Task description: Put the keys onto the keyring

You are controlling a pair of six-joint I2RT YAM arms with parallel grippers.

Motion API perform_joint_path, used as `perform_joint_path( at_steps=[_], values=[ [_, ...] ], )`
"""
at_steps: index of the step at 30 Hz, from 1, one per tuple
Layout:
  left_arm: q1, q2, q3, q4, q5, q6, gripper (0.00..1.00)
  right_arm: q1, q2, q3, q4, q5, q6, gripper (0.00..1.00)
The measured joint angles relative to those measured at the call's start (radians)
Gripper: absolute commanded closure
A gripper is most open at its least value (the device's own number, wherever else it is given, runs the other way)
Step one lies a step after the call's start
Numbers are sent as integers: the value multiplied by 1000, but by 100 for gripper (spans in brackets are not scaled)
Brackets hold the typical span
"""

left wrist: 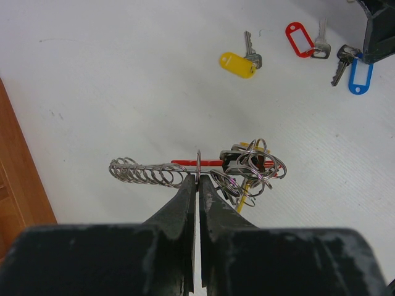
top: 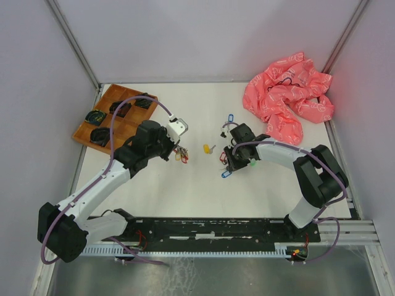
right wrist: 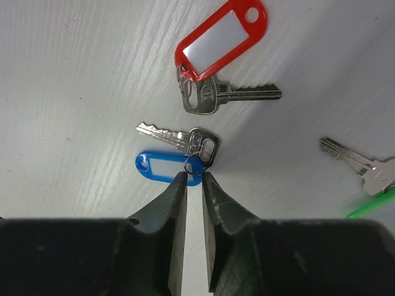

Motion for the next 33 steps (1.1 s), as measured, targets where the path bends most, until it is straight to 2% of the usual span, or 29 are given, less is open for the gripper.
perform_joint_path(
  at_steps=[11, 13, 18, 21, 28, 33],
  values=[
    [0, 0, 0, 0, 1, 0, 97, -73, 0, 0, 36, -76, 97, 87],
    [0, 0, 0, 0, 1, 0, 97, -79, 0, -1, 37, -74, 108, 83],
    [0, 0, 0, 0, 1, 0, 97, -74, -5, -9, 32, -60, 111, 64],
    [0, 0, 0, 0, 1, 0, 97, -55, -24, -11, 14, -24, 99, 58],
    [0, 0, 0, 0, 1, 0, 97, 21, -36, -11, 18, 51, 123, 58],
    [0, 0, 0, 0, 1, 0, 97, 47, -19, -11, 29, 89, 157, 65]
  ],
)
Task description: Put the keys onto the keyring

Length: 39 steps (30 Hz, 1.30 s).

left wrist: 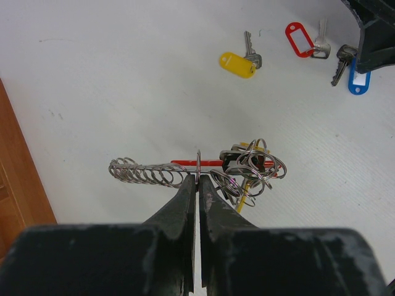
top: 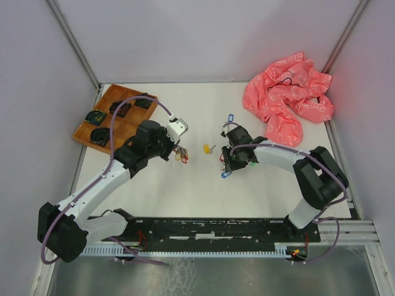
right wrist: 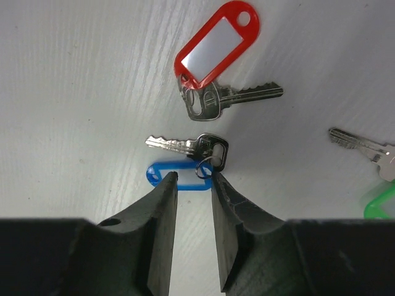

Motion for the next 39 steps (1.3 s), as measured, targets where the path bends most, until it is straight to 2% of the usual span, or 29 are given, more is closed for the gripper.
perform_joint_path(
  at_steps=[9, 13, 16, 21, 28, 39],
  values=[
    [0, 0, 0, 0, 0, 0, 97, -14, 28, -3, 39, 30, 48, 80],
    [0, 0, 0, 0, 0, 0, 97, -60, 25, -23, 74, -6, 75, 90],
    [0, 0, 0, 0, 0, 0, 97, -94, 14, -41, 97, -30, 92, 93],
    [0, 0, 0, 0, 0, 0, 97, -112, -1, -53, 94, -37, 96, 90],
    [0, 0, 0, 0, 1, 0, 97, -111, -15, -53, 63, -10, 89, 76],
    [0, 0, 0, 0, 6, 0, 97, -111, -20, -53, 59, 14, 89, 73]
  ],
)
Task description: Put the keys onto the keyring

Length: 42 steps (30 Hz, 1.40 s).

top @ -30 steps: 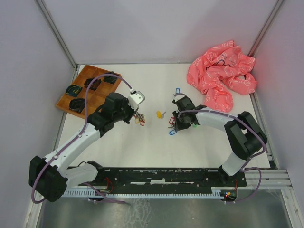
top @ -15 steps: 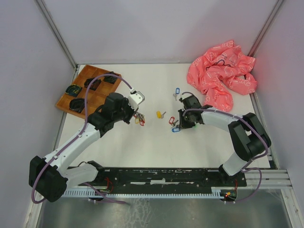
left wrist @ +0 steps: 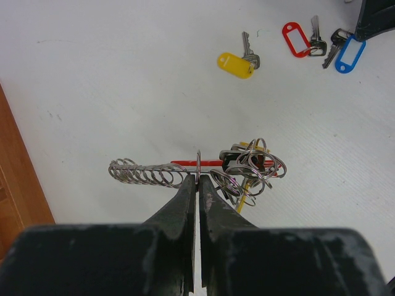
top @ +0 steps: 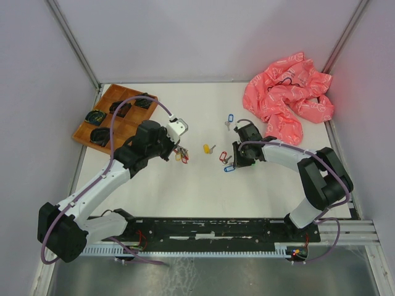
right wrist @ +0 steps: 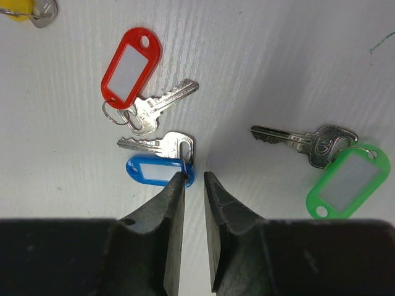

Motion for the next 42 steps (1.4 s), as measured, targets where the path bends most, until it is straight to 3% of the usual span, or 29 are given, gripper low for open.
perform_joint_path(
  at_steps=[30, 42],
  values=[
    [0, 0, 0, 0, 2, 0, 97, 7, 0, -1, 21, -16, 7, 87],
    [0, 0, 0, 0, 15, 0, 97, 8, 0, -1, 13, -8, 6, 85]
  ],
)
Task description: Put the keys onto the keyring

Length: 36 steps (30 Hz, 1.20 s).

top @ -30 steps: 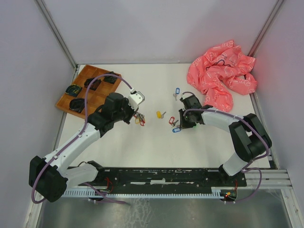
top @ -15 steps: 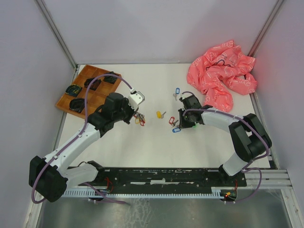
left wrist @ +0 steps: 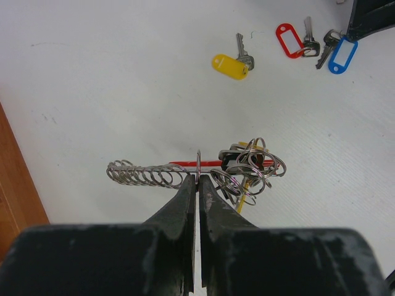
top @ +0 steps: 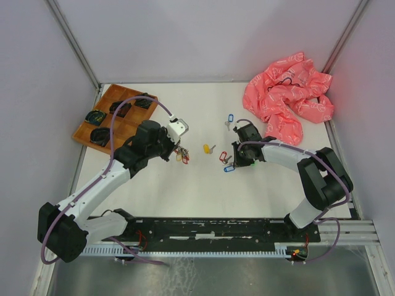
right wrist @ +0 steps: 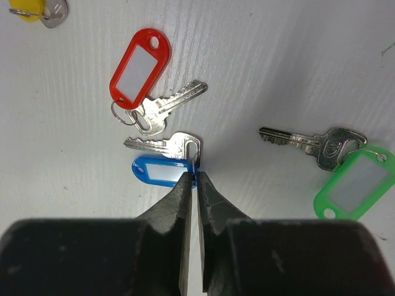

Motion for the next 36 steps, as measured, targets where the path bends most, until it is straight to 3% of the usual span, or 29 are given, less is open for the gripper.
perform_joint_path(
  at_steps=[19, 27, 36],
  values=[
    [0, 0, 0, 0, 9, 0, 97, 6, -11, 0, -16, 1, -58, 99],
    [0, -8, -1, 2, 29, 1, 97, 6, -149, 2, -28, -42, -194, 99],
    [0, -46, -3, 9, 87, 2, 97, 7, -302, 29, 3, -221, -388, 99]
  ],
)
